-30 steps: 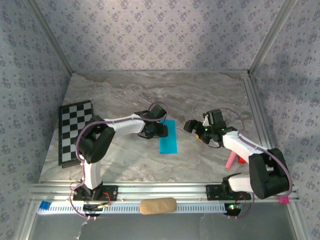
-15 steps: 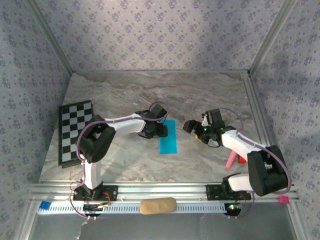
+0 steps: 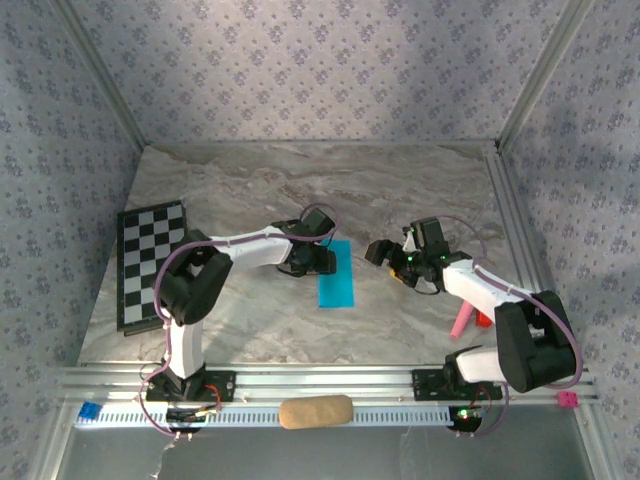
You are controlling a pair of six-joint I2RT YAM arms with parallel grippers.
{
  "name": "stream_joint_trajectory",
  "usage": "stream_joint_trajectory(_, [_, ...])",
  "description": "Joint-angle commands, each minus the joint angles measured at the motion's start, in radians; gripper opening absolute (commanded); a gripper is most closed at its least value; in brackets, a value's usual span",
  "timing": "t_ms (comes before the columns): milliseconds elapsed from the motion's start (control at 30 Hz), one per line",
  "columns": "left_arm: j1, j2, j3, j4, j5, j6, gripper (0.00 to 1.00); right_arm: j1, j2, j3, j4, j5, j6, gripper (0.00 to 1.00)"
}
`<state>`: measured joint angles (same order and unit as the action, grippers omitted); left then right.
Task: Fold a paper plane with a square sheet of paper (pick it up from the middle)
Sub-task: Hold the square sheet of paper at the center of the table.
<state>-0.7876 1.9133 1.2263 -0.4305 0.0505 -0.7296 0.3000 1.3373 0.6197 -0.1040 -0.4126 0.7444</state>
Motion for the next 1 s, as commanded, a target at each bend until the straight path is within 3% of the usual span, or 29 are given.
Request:
stream_joint_trajectory(0, [0.001,0.079,-0.019,0.053,-0.026,0.010,0.61,0.008,0.003,0.024,-0.015,-0.011,0.005,0.90])
stream_joint_trajectory(133, [0.000,0.082,-0.020,0.060,-0.018,0.009,0.61,0.021,0.023,0.033,0.003,-0.042,-0.009,0.75])
stream_joint_trajectory(467, [0.000,0.082,-0.028,0.062,-0.018,0.009,0.61,0.115,0.153,0.119,-0.005,-0.030,-0.026,0.13])
stream_joint_trajectory(533, [0.001,0.084,-0.030,0.062,-0.020,0.008,0.60,0.133,0.185,0.141,-0.006,-0.014,-0.021,0.04])
stream_joint_trajectory(600, [0.000,0.084,-0.034,0.066,-0.017,0.004,0.61,0.148,0.221,0.161,0.001,-0.017,-0.015,0.00])
stream_joint_trajectory(967, [0.000,0.089,-0.042,0.076,-0.011,-0.002,0.60,0.195,0.364,0.240,0.059,-0.075,0.006,0.00])
